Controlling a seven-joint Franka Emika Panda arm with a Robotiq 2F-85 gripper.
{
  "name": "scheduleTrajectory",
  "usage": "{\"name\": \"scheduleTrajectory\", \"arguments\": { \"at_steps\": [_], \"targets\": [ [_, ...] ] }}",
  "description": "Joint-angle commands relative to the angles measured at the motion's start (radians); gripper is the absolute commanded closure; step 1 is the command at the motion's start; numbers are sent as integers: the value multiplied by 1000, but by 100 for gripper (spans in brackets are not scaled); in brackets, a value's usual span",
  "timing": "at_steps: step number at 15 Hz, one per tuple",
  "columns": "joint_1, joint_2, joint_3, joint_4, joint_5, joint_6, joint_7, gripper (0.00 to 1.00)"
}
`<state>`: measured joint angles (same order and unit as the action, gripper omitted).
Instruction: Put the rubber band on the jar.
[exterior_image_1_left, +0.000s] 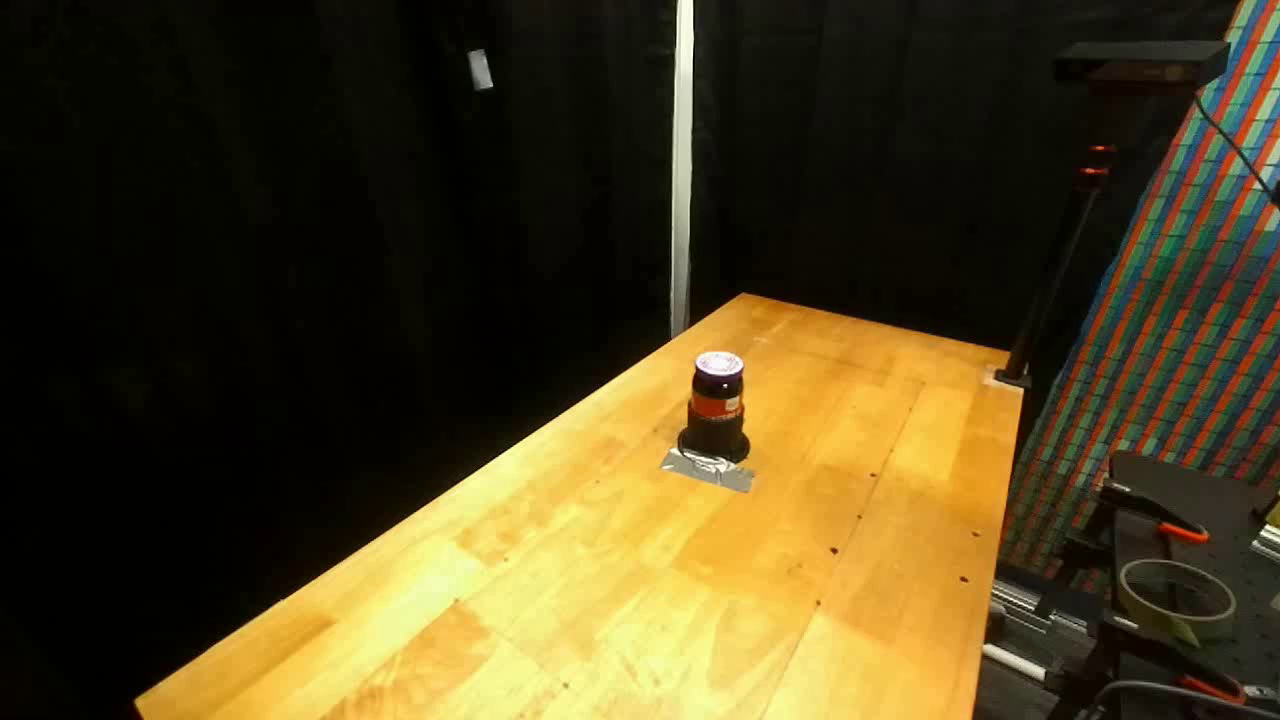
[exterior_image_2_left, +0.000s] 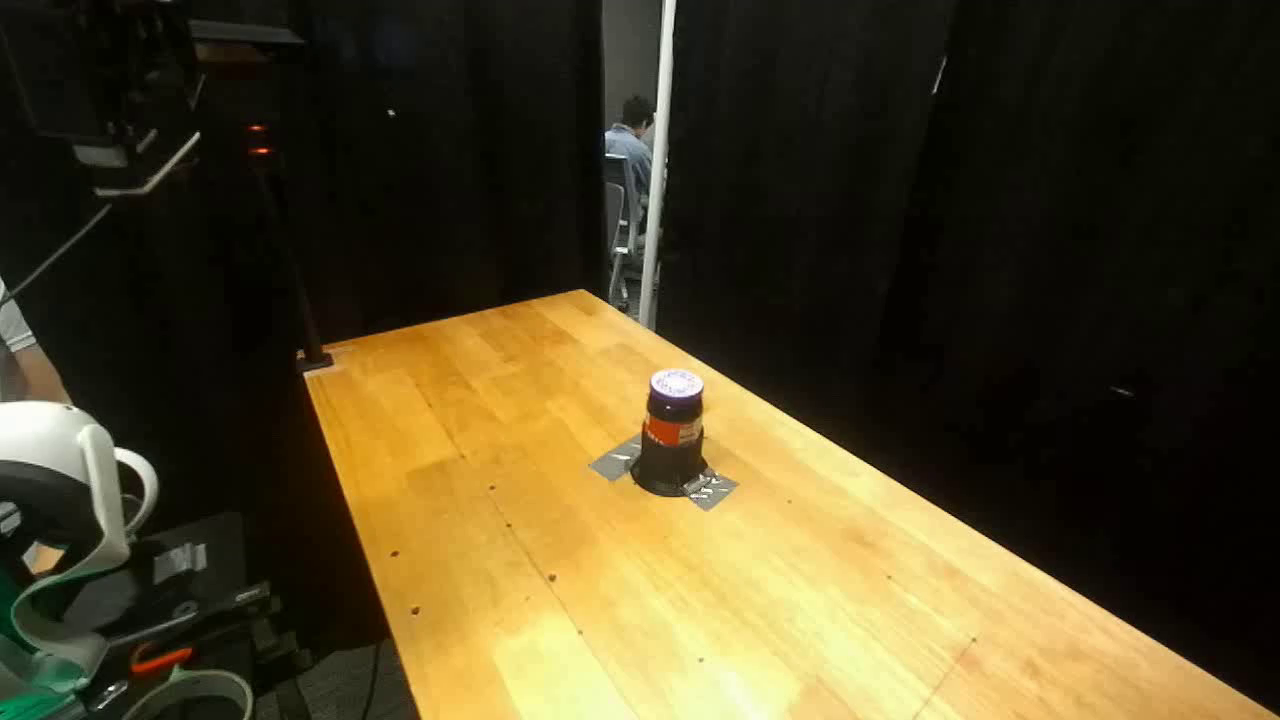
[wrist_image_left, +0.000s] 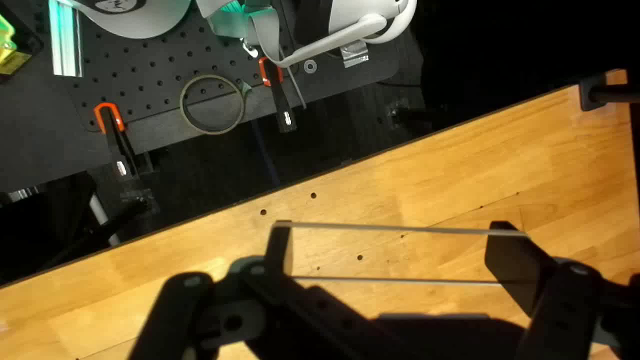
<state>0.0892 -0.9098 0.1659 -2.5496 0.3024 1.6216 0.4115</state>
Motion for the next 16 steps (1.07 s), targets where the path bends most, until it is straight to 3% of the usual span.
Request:
{"name": "scheduleTrajectory", "arguments": {
  "at_steps": [1, 7, 11, 16],
  "targets": [
    [-27, -3, 17, 6, 13, -8, -16, 0],
    [-27, -6, 17, 11, 13, -8, -16, 0],
    [-62, 197, 86, 159, -58, 22, 3, 0],
    [-171, 470, 251, 320, -312, 171, 100, 0]
  ]
}}
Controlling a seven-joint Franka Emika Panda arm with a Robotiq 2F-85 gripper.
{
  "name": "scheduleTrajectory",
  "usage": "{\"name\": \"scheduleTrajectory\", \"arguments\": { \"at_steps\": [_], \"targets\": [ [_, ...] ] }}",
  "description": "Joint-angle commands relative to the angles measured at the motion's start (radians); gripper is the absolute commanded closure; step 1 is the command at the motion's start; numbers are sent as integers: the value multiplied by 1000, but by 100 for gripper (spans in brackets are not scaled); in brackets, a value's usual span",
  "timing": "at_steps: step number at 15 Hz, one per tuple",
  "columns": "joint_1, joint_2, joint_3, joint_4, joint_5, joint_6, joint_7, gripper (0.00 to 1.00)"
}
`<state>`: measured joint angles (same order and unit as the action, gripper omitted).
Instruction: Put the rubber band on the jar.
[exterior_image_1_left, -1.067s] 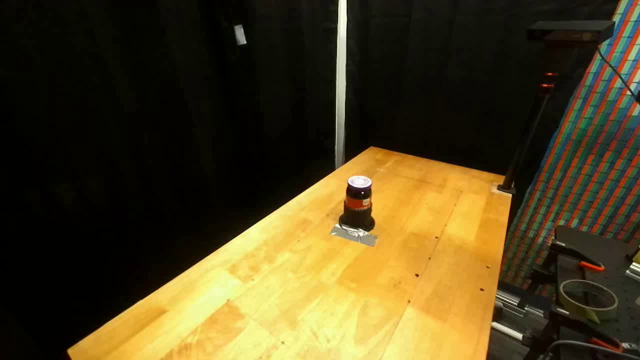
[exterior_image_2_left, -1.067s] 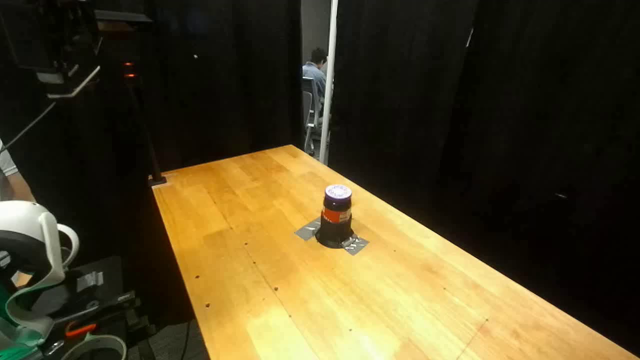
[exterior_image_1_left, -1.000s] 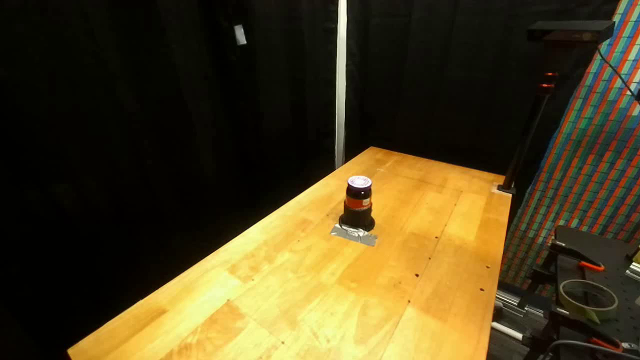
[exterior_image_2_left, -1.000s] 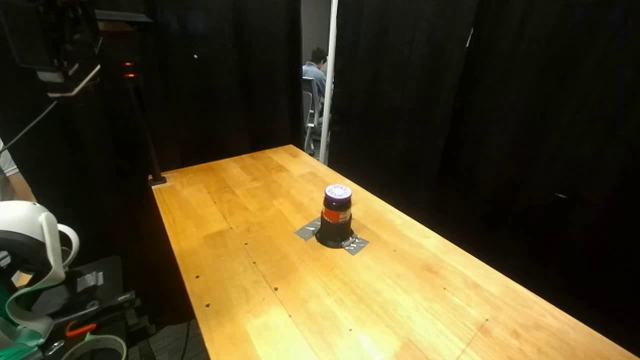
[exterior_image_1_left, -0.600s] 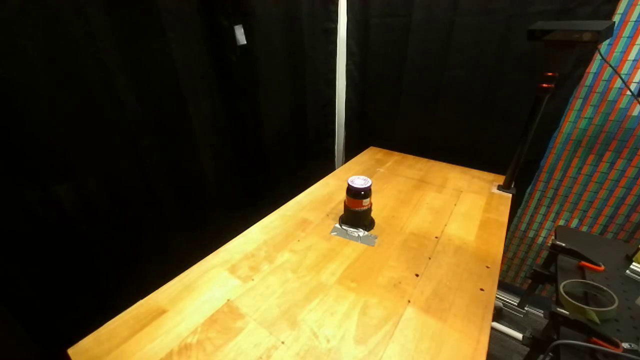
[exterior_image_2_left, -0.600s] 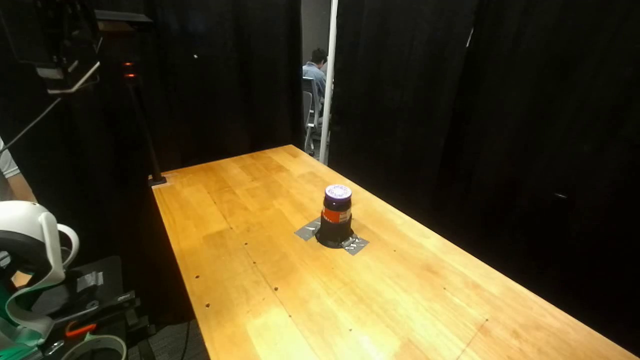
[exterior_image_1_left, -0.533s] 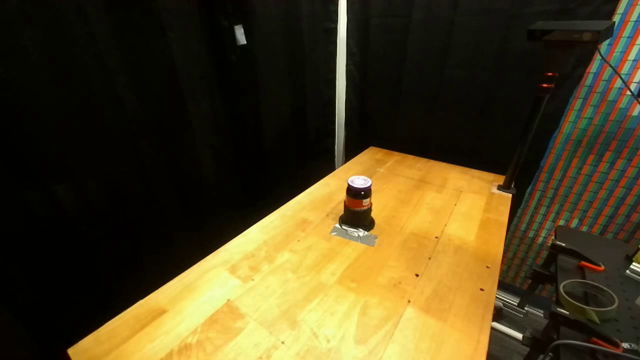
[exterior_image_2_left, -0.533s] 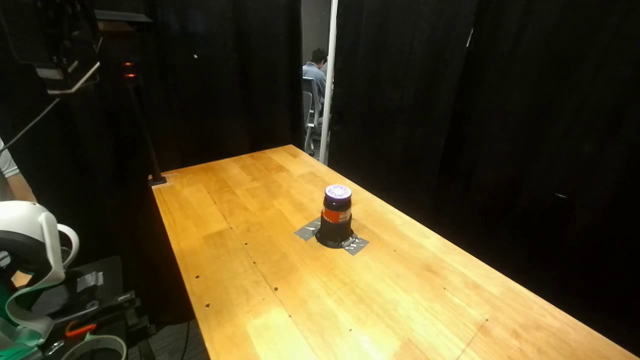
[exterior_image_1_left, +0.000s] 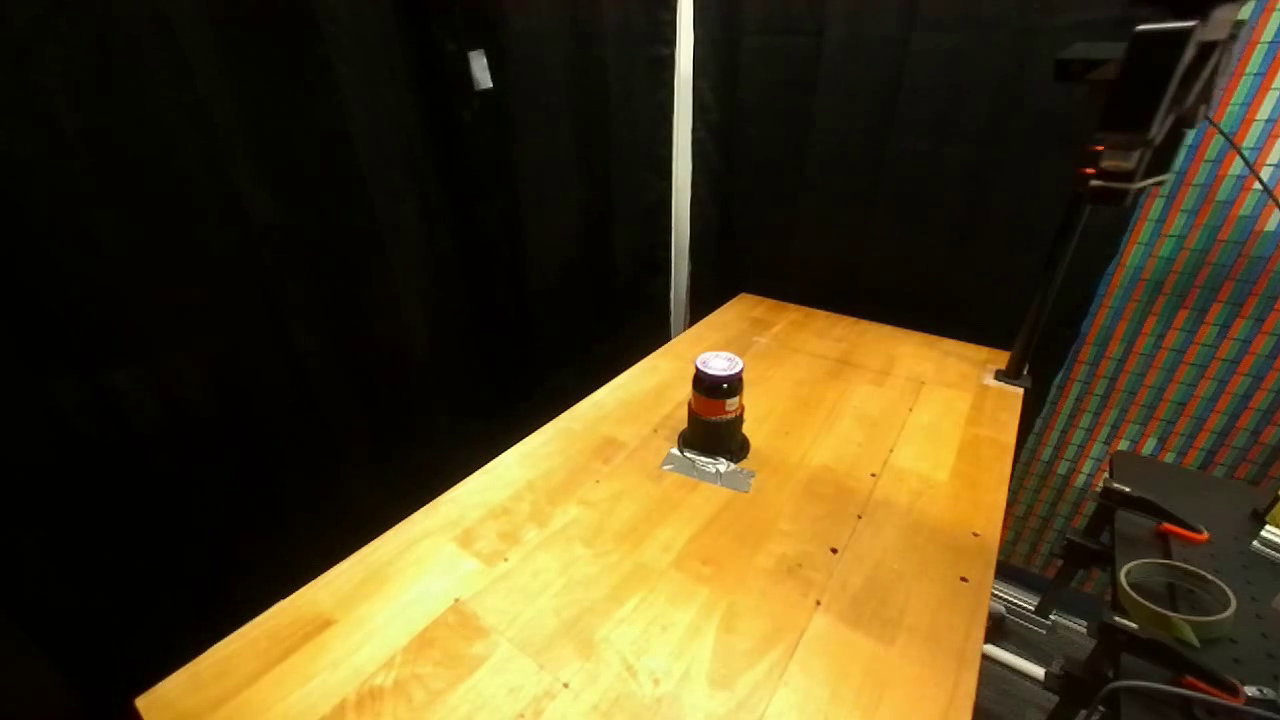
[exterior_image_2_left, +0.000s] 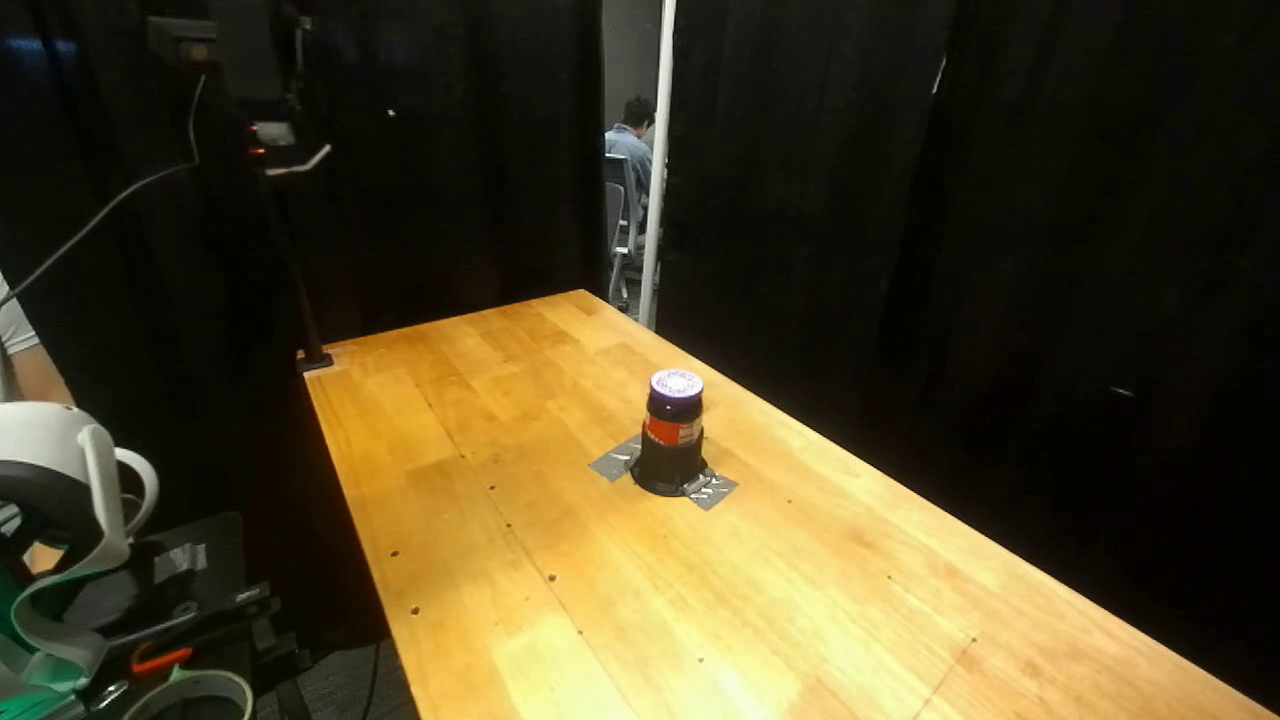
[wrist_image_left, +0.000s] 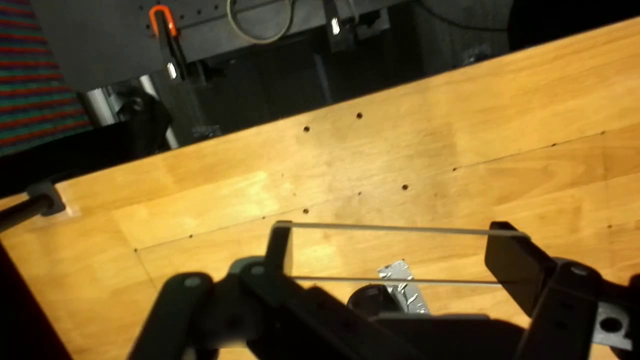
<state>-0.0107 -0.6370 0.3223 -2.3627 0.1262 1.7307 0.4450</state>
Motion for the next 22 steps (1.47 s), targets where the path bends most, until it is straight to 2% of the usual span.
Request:
{"name": "scheduleTrajectory", "arguments": {
  "at_steps": [1, 3, 5, 8, 9, 13, 17, 22],
  "targets": [
    [-96, 258, 125, 168, -178, 69, 81, 0],
    [-133, 383, 171, 226, -263, 132, 123, 0],
    [-150, 511, 193, 287, -303, 215, 151, 0],
    [-159, 705, 187, 383, -332, 344, 169, 0],
    [-40, 761, 66, 413, -345, 379, 179, 0],
    [70, 937, -84, 531, -321, 455, 149, 0],
    [147, 1054, -194, 619, -308, 506, 146, 0],
    [187, 1134, -279, 685, -299, 537, 145, 0]
  ]
}}
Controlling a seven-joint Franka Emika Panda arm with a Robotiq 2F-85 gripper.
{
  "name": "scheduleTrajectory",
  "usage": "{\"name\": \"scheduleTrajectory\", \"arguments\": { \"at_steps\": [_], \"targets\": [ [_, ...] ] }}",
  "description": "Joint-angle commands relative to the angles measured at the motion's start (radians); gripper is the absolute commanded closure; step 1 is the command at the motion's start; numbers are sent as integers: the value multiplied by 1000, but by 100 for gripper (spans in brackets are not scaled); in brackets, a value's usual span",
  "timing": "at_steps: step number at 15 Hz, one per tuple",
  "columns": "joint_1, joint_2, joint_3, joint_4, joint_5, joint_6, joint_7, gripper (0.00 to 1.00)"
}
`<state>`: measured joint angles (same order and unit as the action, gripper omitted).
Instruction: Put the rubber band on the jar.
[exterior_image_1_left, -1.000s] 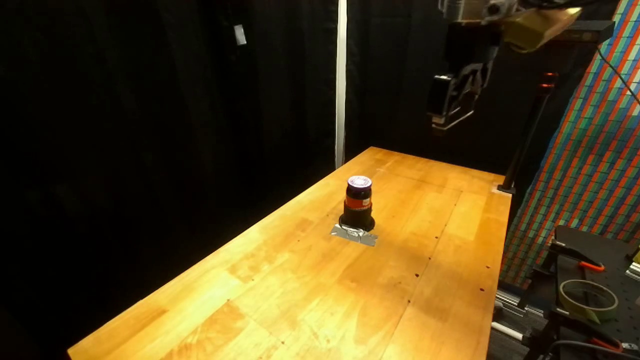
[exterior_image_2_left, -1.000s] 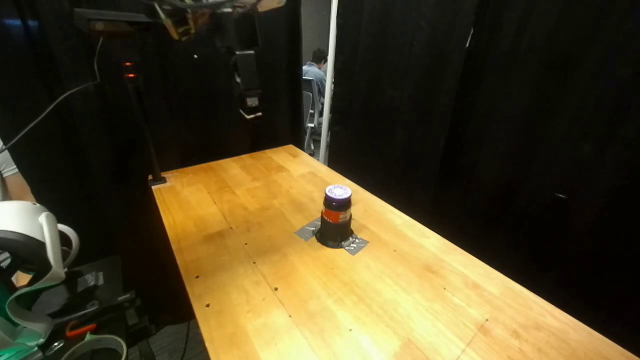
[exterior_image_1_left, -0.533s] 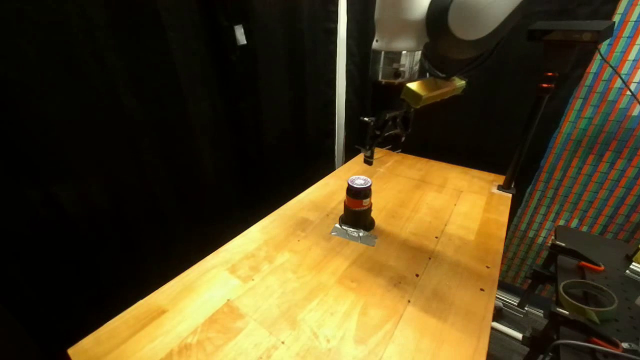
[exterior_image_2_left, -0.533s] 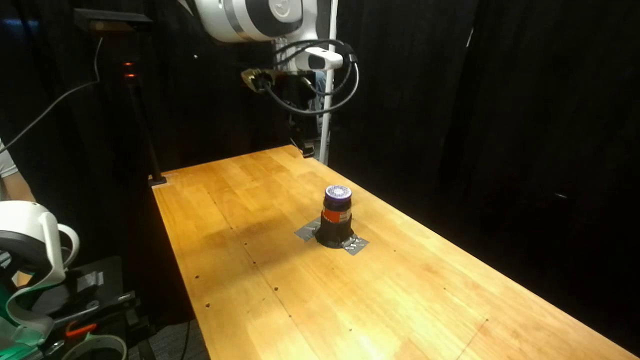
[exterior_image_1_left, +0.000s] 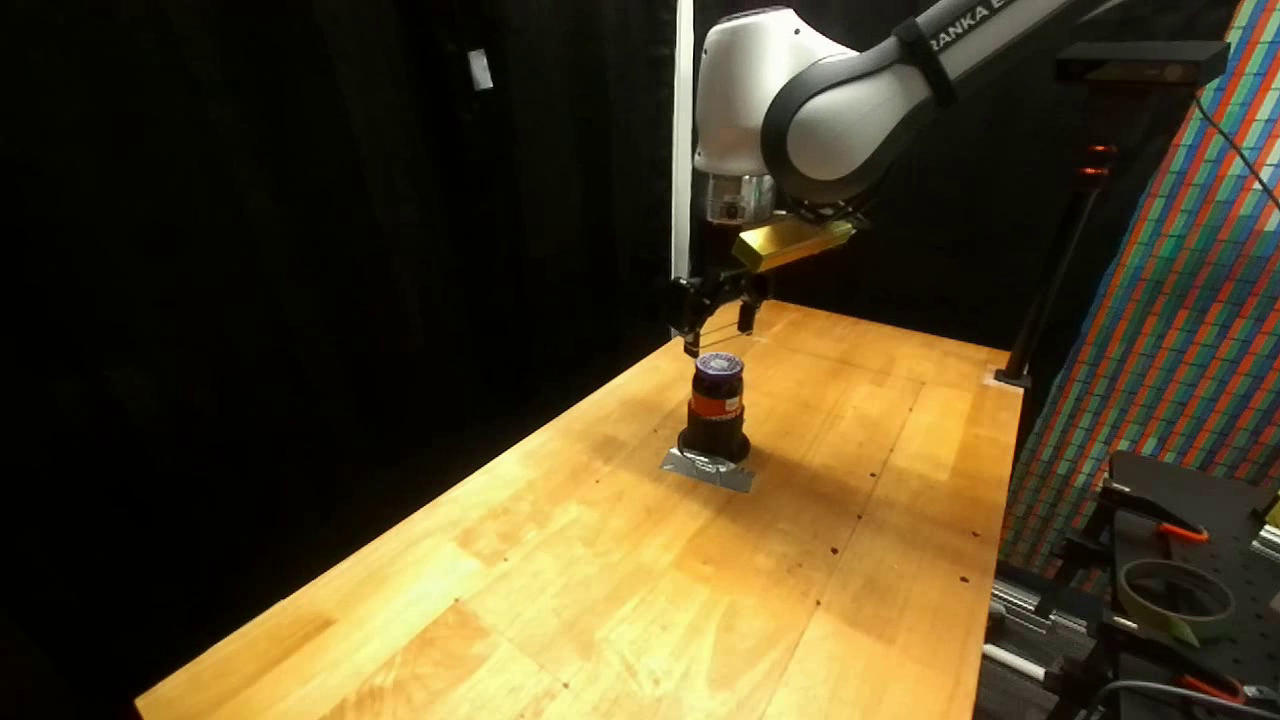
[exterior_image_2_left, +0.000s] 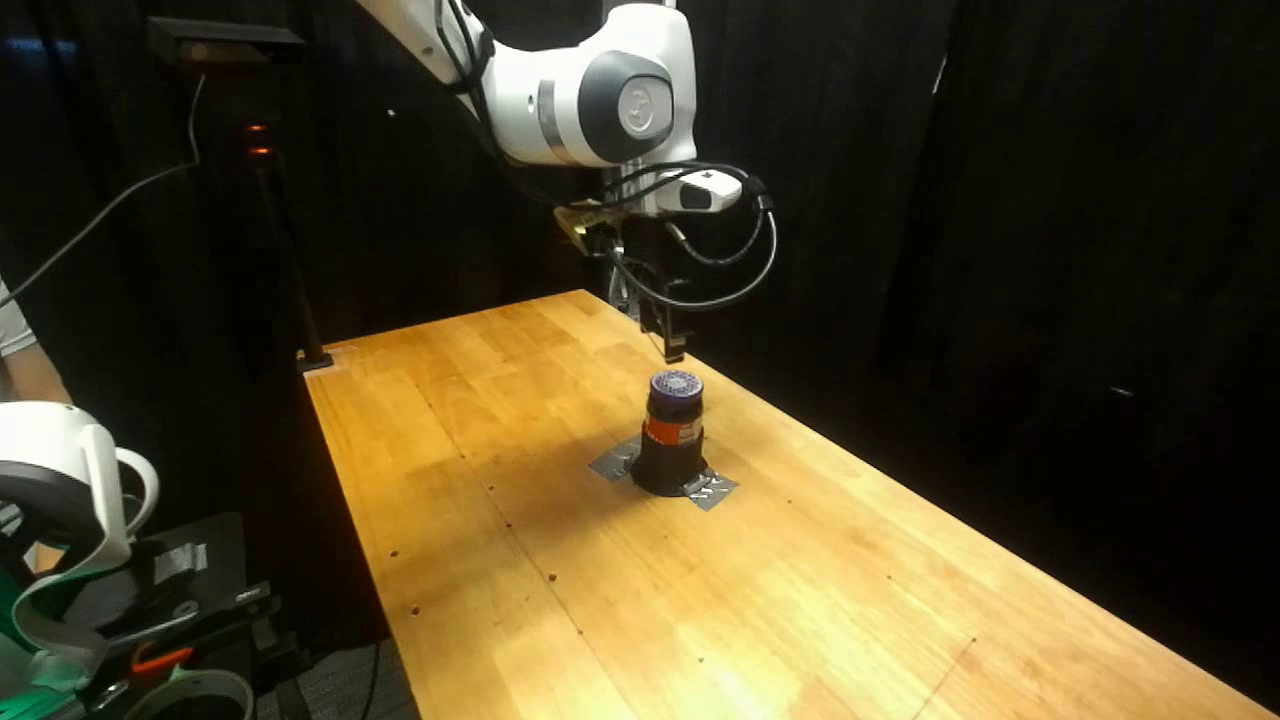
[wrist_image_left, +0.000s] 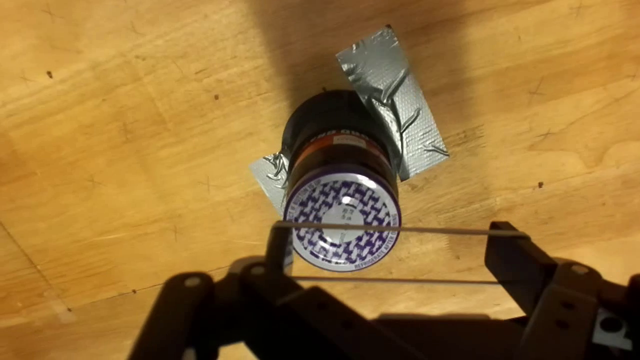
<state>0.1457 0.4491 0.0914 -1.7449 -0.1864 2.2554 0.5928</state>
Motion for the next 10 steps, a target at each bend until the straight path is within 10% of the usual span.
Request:
{"name": "scheduleTrajectory", "arguments": {
  "at_steps": [1, 10],
  "targets": [
    [36, 60, -61, 75, 10, 16, 0, 0],
    [48, 149, -108, 121, 30, 47, 6, 0]
  ]
}}
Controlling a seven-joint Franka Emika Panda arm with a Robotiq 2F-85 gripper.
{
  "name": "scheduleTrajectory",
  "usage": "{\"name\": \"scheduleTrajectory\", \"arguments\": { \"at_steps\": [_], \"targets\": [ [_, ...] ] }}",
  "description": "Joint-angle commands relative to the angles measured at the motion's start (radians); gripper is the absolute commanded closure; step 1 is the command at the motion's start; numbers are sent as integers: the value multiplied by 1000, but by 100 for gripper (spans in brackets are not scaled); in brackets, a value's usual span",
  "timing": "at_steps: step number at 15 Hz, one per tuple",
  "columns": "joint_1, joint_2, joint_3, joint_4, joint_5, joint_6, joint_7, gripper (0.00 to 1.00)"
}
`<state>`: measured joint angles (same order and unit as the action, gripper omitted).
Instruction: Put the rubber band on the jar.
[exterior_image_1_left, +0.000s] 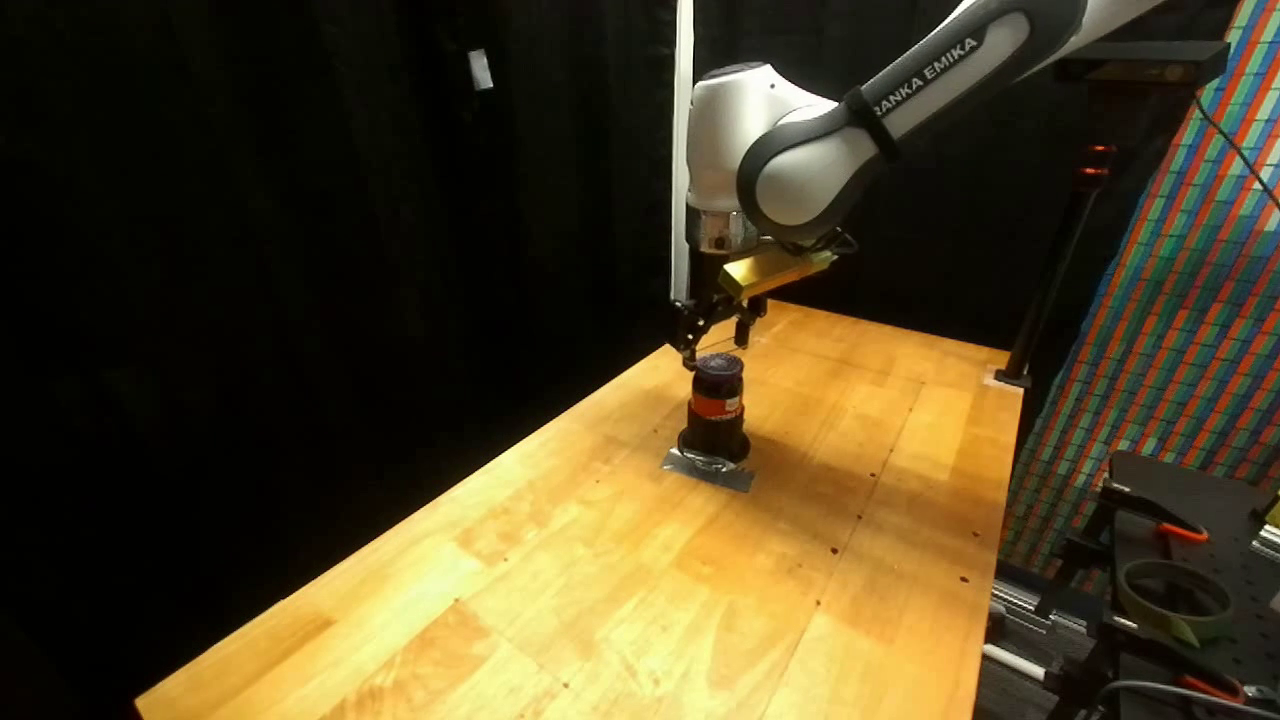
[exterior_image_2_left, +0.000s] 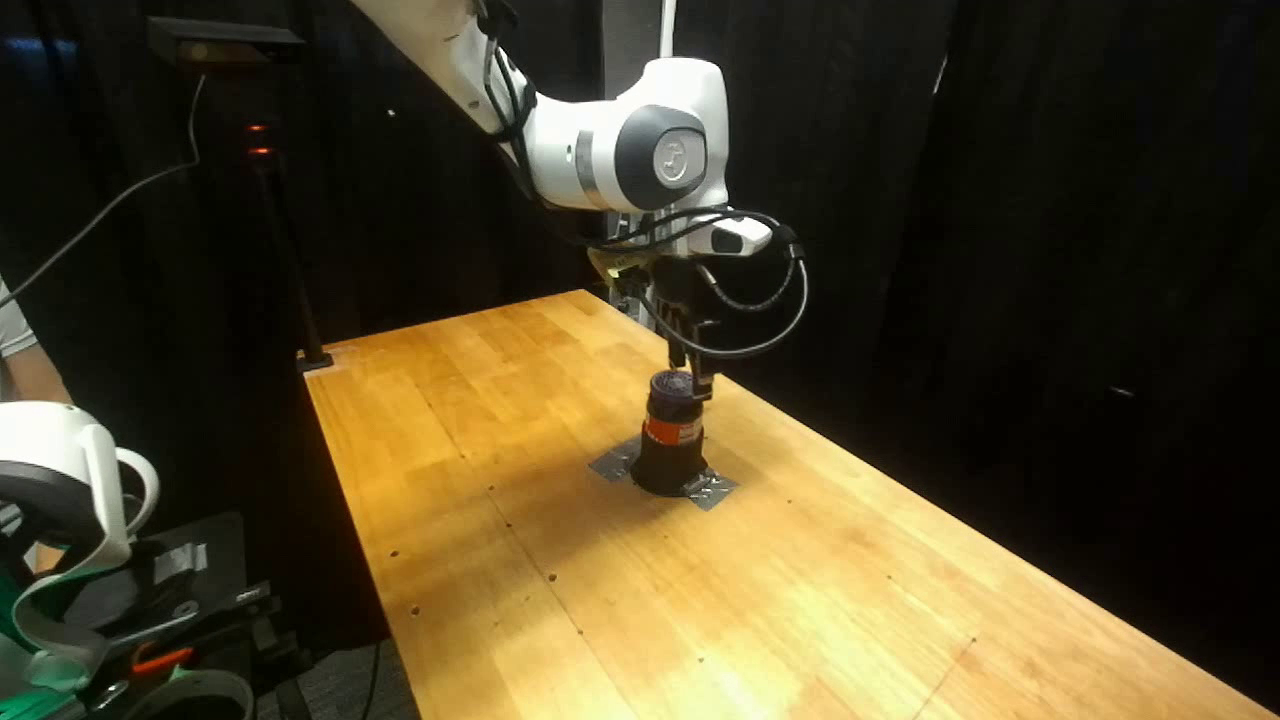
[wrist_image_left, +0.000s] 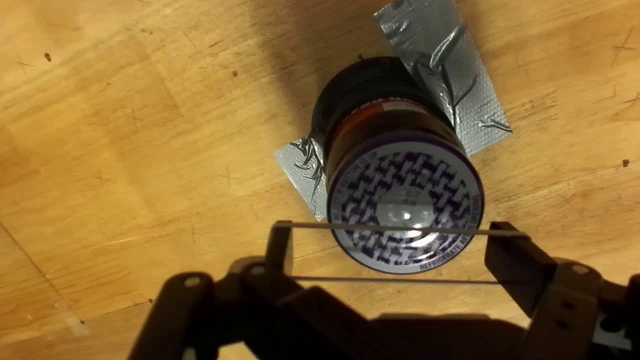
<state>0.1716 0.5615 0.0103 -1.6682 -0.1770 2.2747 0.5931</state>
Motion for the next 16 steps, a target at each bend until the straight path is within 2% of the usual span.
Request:
{"name": "scheduleTrajectory", "arguments": {
  "at_steps": [1, 6, 8, 16],
  "targets": [
    [23, 43, -29, 46, 21, 42, 6, 0],
    [27, 71, -44, 57, 25, 70, 8, 0],
    [25, 73, -41, 59, 36, 39, -2, 0],
    [-28, 11, 46, 77, 250, -382, -203, 0]
  ]
}}
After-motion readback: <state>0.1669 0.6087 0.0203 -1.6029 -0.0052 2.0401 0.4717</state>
